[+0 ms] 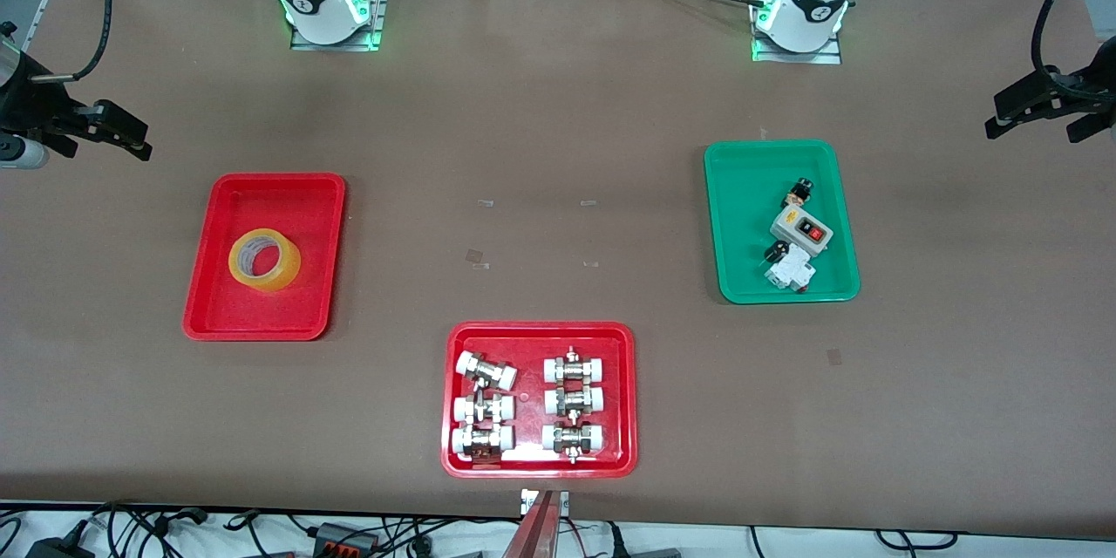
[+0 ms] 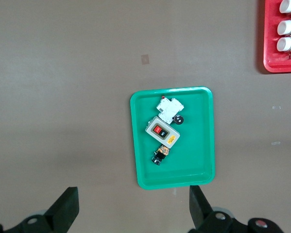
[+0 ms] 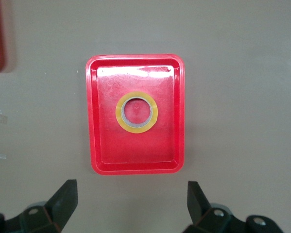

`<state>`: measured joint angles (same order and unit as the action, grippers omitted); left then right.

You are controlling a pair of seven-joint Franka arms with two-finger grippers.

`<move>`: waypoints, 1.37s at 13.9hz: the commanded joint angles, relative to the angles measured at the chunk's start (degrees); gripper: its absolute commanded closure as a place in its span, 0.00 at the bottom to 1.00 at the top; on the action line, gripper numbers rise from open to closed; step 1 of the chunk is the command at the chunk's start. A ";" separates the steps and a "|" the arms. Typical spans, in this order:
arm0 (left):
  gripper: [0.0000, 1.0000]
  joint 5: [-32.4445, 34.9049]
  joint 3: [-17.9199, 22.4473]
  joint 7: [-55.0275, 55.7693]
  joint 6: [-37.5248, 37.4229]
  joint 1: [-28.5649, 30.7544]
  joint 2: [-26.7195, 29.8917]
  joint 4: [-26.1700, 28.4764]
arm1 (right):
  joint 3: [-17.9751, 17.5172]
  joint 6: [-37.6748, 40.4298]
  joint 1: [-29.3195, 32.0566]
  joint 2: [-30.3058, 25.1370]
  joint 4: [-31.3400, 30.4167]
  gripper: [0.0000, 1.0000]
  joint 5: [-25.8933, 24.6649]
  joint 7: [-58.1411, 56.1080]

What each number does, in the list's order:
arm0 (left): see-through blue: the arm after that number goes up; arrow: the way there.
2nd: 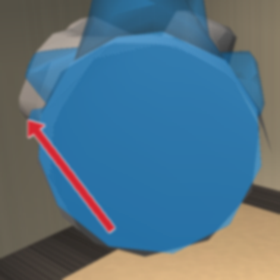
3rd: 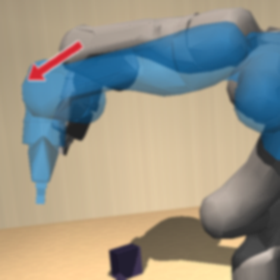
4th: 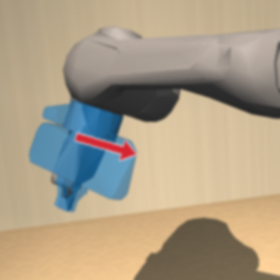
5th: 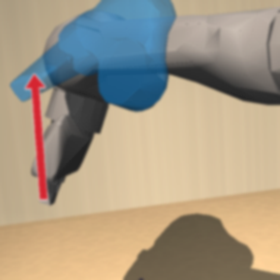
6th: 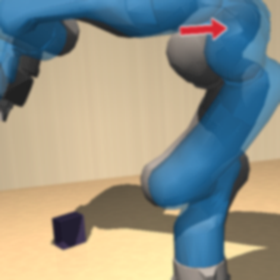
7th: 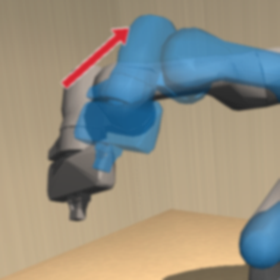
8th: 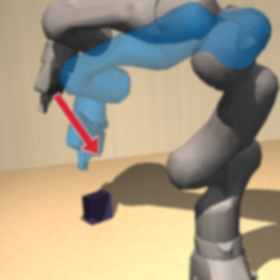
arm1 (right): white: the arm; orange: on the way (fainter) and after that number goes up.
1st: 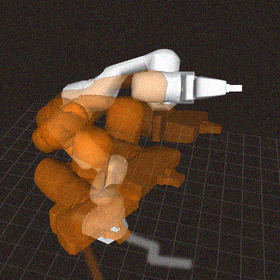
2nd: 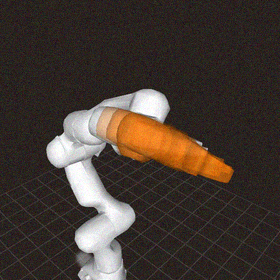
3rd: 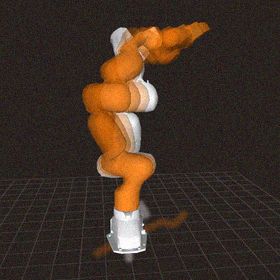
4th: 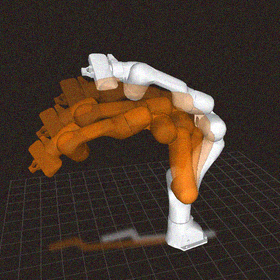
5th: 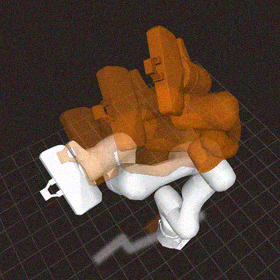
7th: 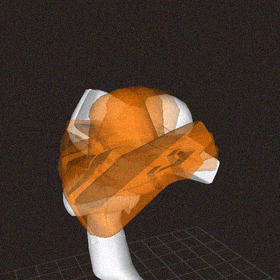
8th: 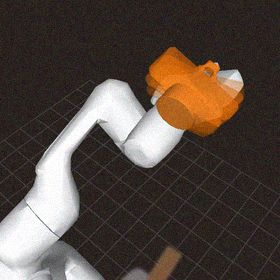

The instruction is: Left arm passes tape to right arm into tray

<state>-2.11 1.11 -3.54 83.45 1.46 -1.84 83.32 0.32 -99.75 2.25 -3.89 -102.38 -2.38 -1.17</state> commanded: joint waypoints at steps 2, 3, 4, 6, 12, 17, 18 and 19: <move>0.00 0.18 1.17 -4.88 -1.18 -0.23 -0.54 -1.85 | 0.21 0.69 0.21 -1.29 0.16 0.00 0.97 -0.77; 0.00 0.09 1.09 -4.89 -1.18 0.12 -0.54 -1.85 | 0.12 0.69 0.21 -1.38 0.08 0.00 1.07 -0.77; 0.00 0.09 1.00 -4.37 -1.09 0.04 -0.54 -1.94 | 0.04 0.96 0.56 -1.47 0.08 0.00 1.07 -0.77; 0.00 0.09 0.91 -4.28 -1.00 0.04 -0.63 -1.94 | -0.23 1.05 1.44 -1.56 0.08 0.00 1.24 -1.38; 0.00 0.09 0.82 -3.84 -0.92 0.04 -0.63 -1.94 | 0.30 1.75 1.44 -1.64 0.08 0.00 1.85 -1.03; 0.00 0.18 0.82 -3.84 -0.83 0.04 -0.71 -1.94 | 0.04 2.72 1.27 -2.52 0.08 0.00 2.38 -1.65; 0.00 0.18 0.82 -3.84 -0.83 0.04 -0.71 -1.94 | 0.04 2.72 1.18 -2.52 0.08 0.00 2.38 -1.65; 0.00 0.18 0.82 -3.84 -0.83 0.04 -0.71 -1.94 | -0.14 2.63 1.09 -2.52 0.08 0.00 2.38 -1.65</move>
<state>-2.11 1.82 -6.36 83.45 1.56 -1.83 83.17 0.61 -97.93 3.01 -5.38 -102.25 -0.87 -1.59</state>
